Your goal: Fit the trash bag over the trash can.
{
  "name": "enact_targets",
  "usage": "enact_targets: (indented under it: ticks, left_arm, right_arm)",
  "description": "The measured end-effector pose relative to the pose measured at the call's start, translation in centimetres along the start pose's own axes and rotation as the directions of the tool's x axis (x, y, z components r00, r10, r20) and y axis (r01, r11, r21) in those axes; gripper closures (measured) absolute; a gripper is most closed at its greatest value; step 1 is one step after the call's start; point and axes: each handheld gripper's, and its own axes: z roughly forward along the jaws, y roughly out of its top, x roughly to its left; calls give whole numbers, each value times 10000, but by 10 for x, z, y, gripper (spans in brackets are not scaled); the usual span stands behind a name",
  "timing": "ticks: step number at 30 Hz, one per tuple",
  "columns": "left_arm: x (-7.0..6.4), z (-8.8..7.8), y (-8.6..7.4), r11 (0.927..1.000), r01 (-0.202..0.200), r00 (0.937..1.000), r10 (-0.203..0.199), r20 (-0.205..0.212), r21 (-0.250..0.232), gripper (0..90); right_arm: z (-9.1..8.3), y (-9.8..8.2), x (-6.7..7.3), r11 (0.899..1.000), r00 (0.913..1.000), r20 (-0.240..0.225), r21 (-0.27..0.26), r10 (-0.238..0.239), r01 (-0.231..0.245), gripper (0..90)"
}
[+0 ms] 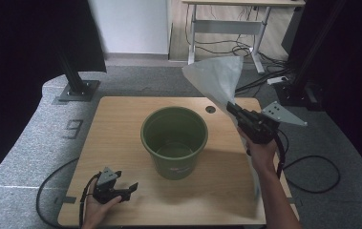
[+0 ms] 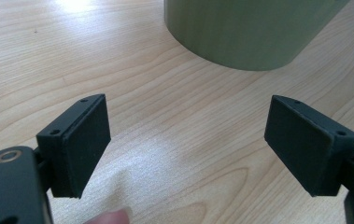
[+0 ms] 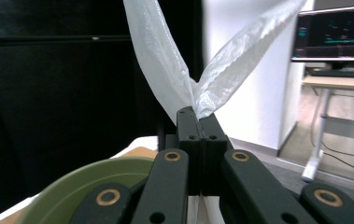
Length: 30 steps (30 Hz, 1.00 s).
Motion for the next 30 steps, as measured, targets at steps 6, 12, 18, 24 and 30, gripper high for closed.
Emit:
enact_targets:
  ticks: [6,12,18,24,30]
  left_arm:
    - [4,-1,-1,9998,213,9998,-213,17,-63,143]
    - [3,1,-1,9997,246,9997,-246,36,-38,144]
    - [3,1,-2,9997,224,9997,-224,5,8,144]
    - [4,2,-3,9997,257,9997,-257,-30,58,144]
    - [5,2,-3,9995,327,9995,-327,-17,35,144]
  right_arm:
    - [2,-24,24,9994,9957,-925,332,-66,97,889]
    - [8,-54,41,9952,9867,-1623,972,10,150,889]
    - [20,-74,49,9854,9810,-1931,1693,167,166,889]
    - [28,-91,50,9732,9757,-2127,2299,531,-28,888]
    - [29,-101,50,9639,9722,-2240,2662,684,-65,886]
